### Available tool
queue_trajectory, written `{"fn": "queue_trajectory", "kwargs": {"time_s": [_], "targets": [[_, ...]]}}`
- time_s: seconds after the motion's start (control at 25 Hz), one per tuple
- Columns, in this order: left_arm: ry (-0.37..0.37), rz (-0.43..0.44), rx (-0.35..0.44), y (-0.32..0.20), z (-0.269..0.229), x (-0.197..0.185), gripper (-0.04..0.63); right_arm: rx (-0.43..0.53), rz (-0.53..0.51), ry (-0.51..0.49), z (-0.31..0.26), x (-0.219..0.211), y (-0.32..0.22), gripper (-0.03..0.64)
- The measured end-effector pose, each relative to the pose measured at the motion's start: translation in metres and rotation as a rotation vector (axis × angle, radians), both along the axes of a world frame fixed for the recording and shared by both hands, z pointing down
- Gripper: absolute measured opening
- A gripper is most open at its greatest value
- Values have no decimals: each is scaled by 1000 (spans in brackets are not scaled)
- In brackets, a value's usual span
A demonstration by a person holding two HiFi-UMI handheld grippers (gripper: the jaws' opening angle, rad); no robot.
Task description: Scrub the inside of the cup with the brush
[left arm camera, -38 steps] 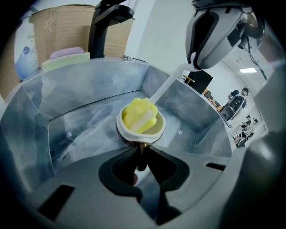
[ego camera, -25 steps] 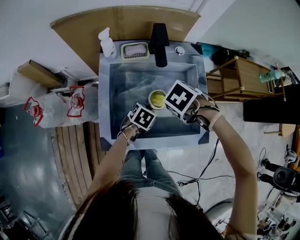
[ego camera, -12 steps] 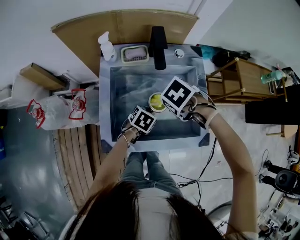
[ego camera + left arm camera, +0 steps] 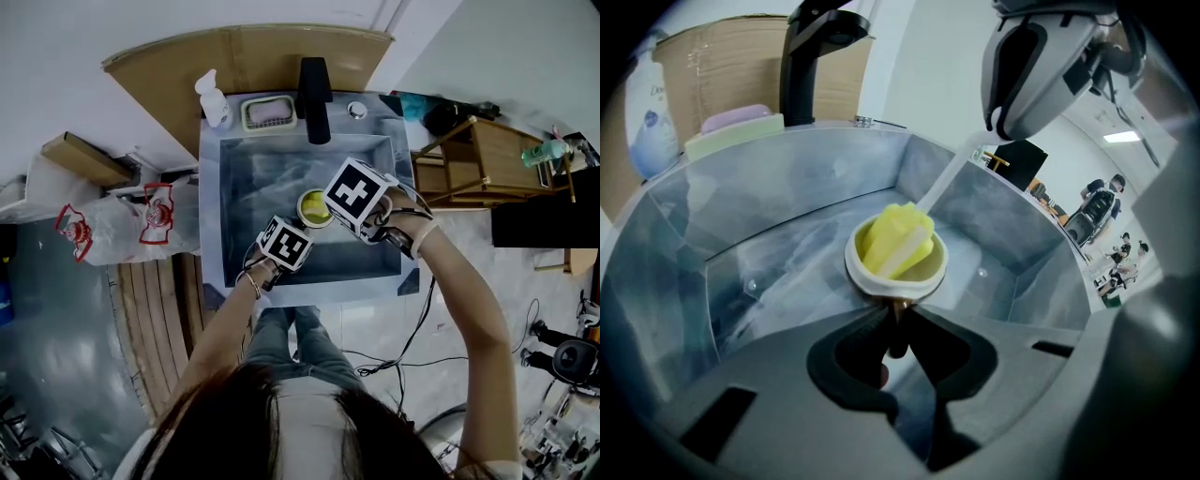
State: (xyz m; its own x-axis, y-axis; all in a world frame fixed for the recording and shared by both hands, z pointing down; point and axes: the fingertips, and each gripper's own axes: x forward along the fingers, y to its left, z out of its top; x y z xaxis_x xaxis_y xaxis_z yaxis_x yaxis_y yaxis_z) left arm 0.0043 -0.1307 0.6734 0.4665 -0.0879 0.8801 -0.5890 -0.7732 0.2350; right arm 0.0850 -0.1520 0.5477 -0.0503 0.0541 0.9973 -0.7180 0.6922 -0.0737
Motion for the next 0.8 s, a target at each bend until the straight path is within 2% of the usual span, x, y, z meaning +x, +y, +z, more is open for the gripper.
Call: {"fn": "queue_trajectory", "kwargs": {"time_s": [0.36,0.56,0.68,0.8], "targets": [[-11,3,5,1,0,0,69,-6,-37,20,-2,6,22,49],[-13,5,8,0,0,-1,69,-14,30,-64,-4,2,28,49],[19,9,39,-6,-6,5,69,-18,79,-122,-8,0,30,49],[17,-4,23,-5,-3,3,69,-8,107,-152,-10,2,30,49]]}}
